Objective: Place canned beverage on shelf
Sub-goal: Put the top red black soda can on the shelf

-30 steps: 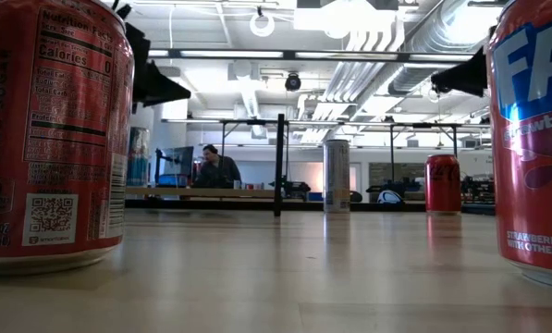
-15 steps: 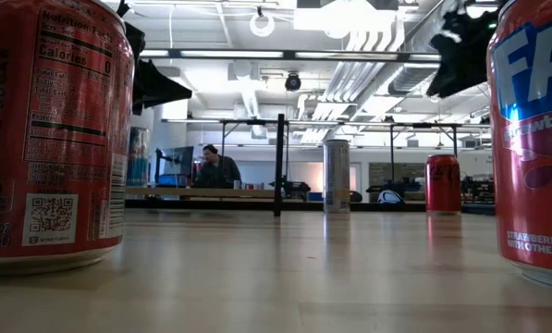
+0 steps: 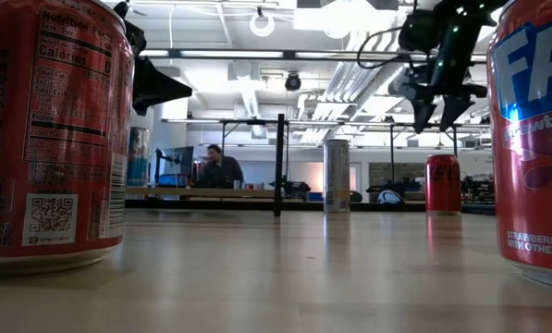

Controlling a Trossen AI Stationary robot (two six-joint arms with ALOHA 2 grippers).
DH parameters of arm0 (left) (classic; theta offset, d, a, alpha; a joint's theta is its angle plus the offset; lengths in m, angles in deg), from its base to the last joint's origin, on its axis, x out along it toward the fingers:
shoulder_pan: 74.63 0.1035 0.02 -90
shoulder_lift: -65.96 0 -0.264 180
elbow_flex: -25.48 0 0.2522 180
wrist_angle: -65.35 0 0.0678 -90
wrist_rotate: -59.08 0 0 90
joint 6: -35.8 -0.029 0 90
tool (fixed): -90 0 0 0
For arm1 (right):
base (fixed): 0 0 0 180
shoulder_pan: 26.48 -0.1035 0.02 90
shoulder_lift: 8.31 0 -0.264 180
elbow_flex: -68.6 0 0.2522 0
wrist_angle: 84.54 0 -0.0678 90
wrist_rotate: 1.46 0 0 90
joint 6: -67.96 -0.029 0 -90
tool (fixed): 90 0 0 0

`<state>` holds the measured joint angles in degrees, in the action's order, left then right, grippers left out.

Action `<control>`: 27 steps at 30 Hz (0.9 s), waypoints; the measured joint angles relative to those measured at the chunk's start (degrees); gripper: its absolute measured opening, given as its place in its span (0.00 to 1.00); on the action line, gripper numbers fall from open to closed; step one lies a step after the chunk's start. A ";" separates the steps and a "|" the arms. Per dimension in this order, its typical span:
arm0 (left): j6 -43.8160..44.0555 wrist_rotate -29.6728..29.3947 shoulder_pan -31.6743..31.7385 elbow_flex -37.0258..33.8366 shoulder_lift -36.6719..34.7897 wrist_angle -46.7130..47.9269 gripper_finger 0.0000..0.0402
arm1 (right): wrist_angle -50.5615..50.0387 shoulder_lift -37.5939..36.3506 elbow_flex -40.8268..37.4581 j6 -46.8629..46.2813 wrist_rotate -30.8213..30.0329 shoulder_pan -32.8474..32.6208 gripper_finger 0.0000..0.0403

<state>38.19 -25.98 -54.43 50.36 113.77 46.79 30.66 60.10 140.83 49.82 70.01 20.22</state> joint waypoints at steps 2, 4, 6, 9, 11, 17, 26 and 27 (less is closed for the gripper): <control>0.06 0.02 0.00 0.00 0.02 0.07 0.00 | -1.11 1.82 0.84 -0.39 0.67 1.70 0.72; 0.36 0.06 0.00 0.00 0.02 0.17 0.00 | -1.70 3.65 1.08 -0.88 1.99 3.29 0.72; 0.51 0.08 0.00 0.00 0.02 0.17 0.00 | -2.16 5.23 1.08 -0.97 3.84 4.88 0.72; 0.43 0.07 0.00 0.00 0.02 0.20 0.00 | -1.88 7.20 1.08 -1.00 5.50 6.76 0.72; 0.40 0.07 0.00 0.00 0.02 0.20 0.00 | -1.89 8.14 1.08 -0.85 4.73 7.85 0.72; 0.38 0.06 -0.02 0.00 0.02 0.42 0.00 | -0.02 9.63 1.09 1.15 5.37 9.90 0.72; -1.30 0.03 -0.02 0.00 0.02 0.78 0.00 | 1.04 13.01 1.17 1.15 4.68 10.29 0.72; -1.52 0.03 -0.02 0.00 0.02 0.76 0.00 | 1.33 13.64 1.28 1.17 4.57 10.34 0.72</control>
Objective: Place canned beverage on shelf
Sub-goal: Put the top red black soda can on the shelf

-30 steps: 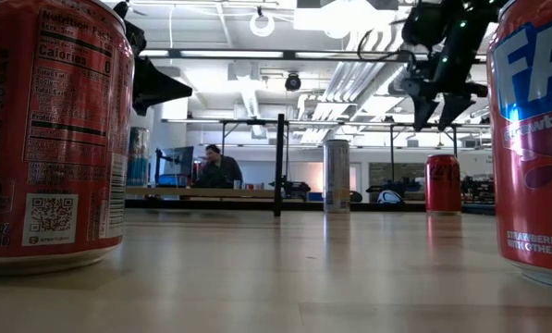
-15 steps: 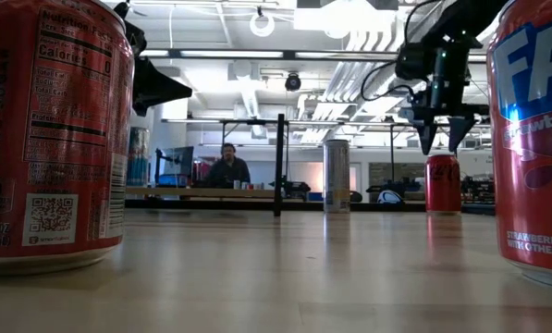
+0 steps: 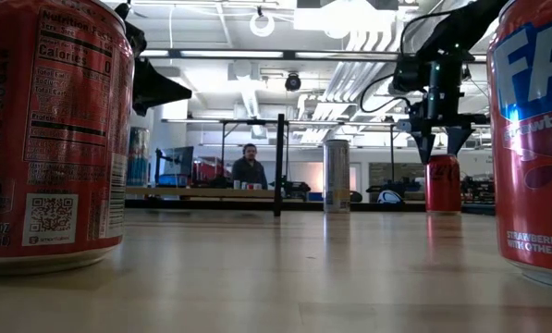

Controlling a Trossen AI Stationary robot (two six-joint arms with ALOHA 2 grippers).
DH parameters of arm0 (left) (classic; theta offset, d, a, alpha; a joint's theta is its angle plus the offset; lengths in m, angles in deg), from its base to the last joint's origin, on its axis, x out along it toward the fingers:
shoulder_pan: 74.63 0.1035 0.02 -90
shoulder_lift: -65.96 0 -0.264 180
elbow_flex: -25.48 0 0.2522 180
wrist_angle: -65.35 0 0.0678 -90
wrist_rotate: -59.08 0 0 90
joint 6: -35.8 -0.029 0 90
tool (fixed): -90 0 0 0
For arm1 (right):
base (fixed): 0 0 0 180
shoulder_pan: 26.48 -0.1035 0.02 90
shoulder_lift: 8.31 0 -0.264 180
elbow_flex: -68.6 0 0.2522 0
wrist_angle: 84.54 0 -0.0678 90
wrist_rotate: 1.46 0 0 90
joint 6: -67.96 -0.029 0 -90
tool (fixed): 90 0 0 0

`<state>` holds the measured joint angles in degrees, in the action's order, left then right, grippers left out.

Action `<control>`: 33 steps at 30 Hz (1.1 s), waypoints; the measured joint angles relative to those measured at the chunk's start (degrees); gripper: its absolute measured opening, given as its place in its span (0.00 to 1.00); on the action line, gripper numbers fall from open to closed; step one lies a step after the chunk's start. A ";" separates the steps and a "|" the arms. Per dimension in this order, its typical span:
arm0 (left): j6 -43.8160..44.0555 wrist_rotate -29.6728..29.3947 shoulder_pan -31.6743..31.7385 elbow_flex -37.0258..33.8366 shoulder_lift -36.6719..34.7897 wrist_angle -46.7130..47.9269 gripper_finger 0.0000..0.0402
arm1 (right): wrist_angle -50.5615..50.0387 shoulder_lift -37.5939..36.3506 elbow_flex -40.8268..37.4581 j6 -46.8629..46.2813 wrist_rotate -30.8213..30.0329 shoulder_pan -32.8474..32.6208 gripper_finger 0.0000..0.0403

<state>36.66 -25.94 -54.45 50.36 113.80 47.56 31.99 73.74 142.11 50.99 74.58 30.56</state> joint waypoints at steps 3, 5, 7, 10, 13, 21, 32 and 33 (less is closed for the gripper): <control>-0.06 0.00 0.00 0.00 0.00 0.02 0.00 | 0.58 1.24 0.11 0.79 -0.53 -0.02 0.72; -0.06 -0.01 0.01 0.00 0.00 0.02 0.00 | 0.61 1.52 0.11 0.89 -0.20 0.00 0.72; -0.06 -0.35 0.01 0.00 0.00 0.02 0.00 | 0.52 1.55 0.10 0.94 0.17 0.00 0.71; 0.35 -0.61 0.02 0.00 0.00 0.08 0.00 | -0.35 1.59 0.09 0.83 1.16 0.04 0.66; 0.50 -0.61 0.02 0.00 0.00 0.29 0.00 | -1.01 1.29 0.07 0.70 1.51 -0.60 0.64; 0.46 -1.25 0.02 0.00 0.00 0.28 0.00 | -10.51 -2.93 3.10 -3.17 5.18 -7.41 0.64; 0.24 -1.66 0.02 0.00 0.00 0.28 0.00 | -14.02 -5.21 8.58 -23.08 2.17 -35.02 0.63; -0.04 -1.66 0.02 0.00 0.00 0.30 0.00 | -13.34 -4.98 8.85 -25.32 1.50 -38.06 0.63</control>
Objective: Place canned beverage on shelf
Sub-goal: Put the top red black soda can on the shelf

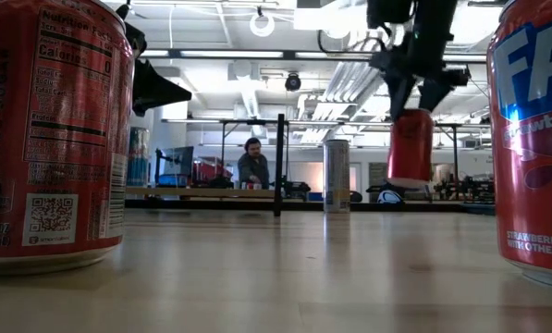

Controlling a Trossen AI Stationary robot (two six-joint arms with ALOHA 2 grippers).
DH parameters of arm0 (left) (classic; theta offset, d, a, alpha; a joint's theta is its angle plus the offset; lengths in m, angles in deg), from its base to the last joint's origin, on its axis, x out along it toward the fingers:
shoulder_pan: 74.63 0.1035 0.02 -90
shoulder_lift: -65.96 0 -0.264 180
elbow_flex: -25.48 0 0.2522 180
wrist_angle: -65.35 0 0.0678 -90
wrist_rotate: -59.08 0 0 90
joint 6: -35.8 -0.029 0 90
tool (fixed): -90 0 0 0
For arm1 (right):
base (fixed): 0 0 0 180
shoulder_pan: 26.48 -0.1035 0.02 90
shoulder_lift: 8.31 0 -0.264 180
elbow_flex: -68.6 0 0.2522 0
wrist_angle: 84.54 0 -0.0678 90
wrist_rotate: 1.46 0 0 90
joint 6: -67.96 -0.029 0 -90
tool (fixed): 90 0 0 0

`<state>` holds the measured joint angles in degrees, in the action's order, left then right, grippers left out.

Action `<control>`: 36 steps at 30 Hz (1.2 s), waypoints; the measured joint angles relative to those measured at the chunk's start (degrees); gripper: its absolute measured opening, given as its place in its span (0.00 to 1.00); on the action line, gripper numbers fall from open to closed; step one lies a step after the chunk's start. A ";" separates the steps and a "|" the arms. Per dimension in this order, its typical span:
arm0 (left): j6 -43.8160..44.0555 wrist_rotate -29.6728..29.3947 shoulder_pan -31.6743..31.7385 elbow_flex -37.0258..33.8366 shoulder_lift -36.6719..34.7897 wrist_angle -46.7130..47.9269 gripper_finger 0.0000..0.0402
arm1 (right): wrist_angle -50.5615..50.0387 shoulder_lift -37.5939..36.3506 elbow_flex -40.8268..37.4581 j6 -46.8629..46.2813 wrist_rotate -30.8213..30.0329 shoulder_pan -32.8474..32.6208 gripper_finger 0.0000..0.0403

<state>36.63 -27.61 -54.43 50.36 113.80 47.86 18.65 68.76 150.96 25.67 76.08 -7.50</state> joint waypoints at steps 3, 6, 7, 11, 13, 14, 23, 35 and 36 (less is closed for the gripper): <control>-0.10 0.00 0.00 0.00 0.00 0.00 0.00 | 3.21 2.30 2.35 -5.90 -2.26 -9.03 0.62; -0.07 0.00 0.00 0.00 0.00 0.00 0.00 | 3.38 7.37 7.28 -8.37 -4.89 -15.55 0.62; -0.07 0.00 0.00 0.00 0.00 0.00 0.00 | 3.26 9.60 9.58 -8.33 -5.80 -17.06 0.62; -0.45 0.02 0.00 0.00 0.00 -0.02 0.00 | 3.81 19.42 20.76 -6.31 -8.12 -20.14 0.59; -1.66 0.01 0.00 0.00 0.00 -0.09 0.00 | 3.52 24.73 26.61 -3.44 -8.04 -20.36 0.59; -2.54 -0.23 0.00 0.00 0.00 -0.63 0.00 | 3.51 27.34 29.57 -1.81 -7.65 -20.30 0.59; -4.53 -2.82 -0.02 0.00 -1.03 -0.81 0.00 | 0.63 48.02 56.11 6.44 -5.67 -19.16 0.59; -4.52 -3.17 -0.02 -0.02 -2.43 3.73 0.00 | 0.12 58.63 63.82 10.62 -1.01 -18.36 0.59; -4.51 -3.17 -0.02 -0.02 -2.43 3.72 0.00 | 0.54 58.73 63.79 11.61 -1.59 -18.28 0.59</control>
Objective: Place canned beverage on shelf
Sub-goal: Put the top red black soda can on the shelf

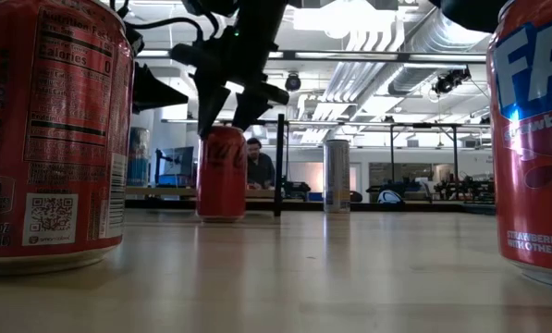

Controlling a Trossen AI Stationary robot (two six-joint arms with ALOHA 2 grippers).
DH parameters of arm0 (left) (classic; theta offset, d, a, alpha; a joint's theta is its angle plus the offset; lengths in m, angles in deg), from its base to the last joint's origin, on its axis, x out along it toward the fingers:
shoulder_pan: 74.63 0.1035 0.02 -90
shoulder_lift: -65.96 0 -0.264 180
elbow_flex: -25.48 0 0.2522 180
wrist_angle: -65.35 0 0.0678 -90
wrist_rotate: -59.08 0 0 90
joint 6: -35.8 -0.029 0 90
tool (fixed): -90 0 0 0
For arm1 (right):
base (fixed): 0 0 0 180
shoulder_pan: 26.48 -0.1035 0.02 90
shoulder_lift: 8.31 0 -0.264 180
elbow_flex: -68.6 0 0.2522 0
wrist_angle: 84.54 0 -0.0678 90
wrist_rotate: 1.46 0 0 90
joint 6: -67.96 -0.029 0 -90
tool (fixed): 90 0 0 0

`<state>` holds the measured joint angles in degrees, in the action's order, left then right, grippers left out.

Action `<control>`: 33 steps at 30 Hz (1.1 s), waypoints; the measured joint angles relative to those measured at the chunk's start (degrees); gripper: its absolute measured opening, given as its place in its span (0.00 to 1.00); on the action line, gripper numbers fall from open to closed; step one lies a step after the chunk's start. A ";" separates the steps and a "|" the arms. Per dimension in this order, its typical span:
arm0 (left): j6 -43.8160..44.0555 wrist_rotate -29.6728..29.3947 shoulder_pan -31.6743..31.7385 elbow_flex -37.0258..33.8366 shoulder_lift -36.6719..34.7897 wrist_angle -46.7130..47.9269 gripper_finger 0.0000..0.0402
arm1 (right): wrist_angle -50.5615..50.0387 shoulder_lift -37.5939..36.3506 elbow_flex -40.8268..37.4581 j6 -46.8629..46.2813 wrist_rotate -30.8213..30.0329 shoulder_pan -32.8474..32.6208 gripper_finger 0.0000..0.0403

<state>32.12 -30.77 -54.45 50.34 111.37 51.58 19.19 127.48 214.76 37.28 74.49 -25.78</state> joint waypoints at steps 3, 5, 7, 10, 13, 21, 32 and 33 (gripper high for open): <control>0.00 0.00 0.00 0.00 0.00 0.13 0.00 | 1.13 0.30 0.49 2.87 -0.88 -0.23 0.62; 0.00 0.00 0.00 0.00 0.00 0.22 0.00 | 1.46 0.42 0.85 5.17 -1.53 -0.56 0.64; 0.00 0.02 0.00 0.00 0.00 0.31 0.00 | 2.55 0.46 0.86 7.23 -2.81 -1.03 0.66; 0.00 0.02 0.00 0.00 0.00 0.31 0.00 | 4.13 0.39 1.05 10.10 -4.49 -1.75 0.69; 0.00 0.04 0.00 0.00 0.00 0.51 0.00 | 4.27 0.39 1.05 11.54 -4.96 -2.22 0.70; 0.00 0.04 0.00 0.00 0.00 0.73 0.00 | 3.09 -1.27 1.05 13.04 -3.63 -2.77 0.68; -0.87 0.33 -0.11 -0.02 0.00 0.59 0.00 | -7.43 -8.31 0.26 17.03 -16.14 -8.59 0.12; -0.68 0.35 -0.11 -0.02 0.00 0.64 0.00 | -7.78 -8.35 -0.35 17.49 -18.16 -8.96 0.06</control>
<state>31.44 -30.42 -54.56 50.32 111.37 52.22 11.41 119.13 214.40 54.77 56.33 -34.74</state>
